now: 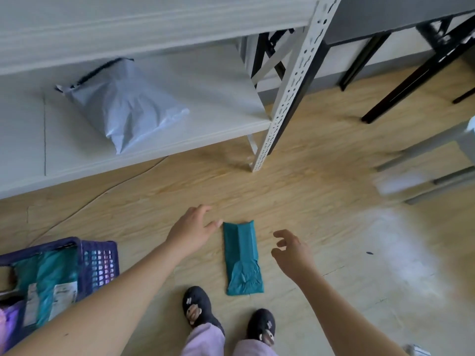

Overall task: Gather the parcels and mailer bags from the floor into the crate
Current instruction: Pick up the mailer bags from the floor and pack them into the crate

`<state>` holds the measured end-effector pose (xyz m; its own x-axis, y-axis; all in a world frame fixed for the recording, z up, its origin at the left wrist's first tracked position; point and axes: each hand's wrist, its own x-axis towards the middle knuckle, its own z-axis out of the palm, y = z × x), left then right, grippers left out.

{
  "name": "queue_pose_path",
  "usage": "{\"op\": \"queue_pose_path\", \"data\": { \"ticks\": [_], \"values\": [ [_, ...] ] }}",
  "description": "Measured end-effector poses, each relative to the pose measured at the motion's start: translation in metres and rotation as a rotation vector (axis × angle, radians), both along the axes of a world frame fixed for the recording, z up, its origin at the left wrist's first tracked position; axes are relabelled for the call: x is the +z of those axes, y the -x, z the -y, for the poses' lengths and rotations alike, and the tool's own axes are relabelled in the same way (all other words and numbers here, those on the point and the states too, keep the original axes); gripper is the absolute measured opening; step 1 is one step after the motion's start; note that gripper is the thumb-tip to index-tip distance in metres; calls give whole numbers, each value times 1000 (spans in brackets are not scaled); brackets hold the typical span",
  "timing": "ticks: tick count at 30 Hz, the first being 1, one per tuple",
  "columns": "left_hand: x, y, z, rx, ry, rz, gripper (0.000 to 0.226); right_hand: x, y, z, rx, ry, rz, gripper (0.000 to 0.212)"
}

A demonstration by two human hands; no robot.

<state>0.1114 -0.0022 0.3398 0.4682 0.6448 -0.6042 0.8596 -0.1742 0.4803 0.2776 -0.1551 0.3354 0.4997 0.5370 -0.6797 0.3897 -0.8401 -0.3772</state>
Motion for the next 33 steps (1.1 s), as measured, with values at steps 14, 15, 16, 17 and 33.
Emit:
{"op": "queue_pose_path", "data": {
  "ticks": [14,15,16,17,33],
  "values": [
    [-363,-44,42,284,270,-77,61,-382,-27,10,-383,202,-322,58],
    [-386,-45,45,296,284,-82,62,-408,-27,13,-419,211,-340,60],
    [-399,-45,45,303,296,-81,63,-423,-29,14,-463,217,-365,62],
    [-417,-45,47,318,309,-79,64,-442,-28,17,-493,229,-375,64],
    [-478,-42,40,662,585,-21,71,-491,-14,-22,-315,153,-341,45]
  ]
}}
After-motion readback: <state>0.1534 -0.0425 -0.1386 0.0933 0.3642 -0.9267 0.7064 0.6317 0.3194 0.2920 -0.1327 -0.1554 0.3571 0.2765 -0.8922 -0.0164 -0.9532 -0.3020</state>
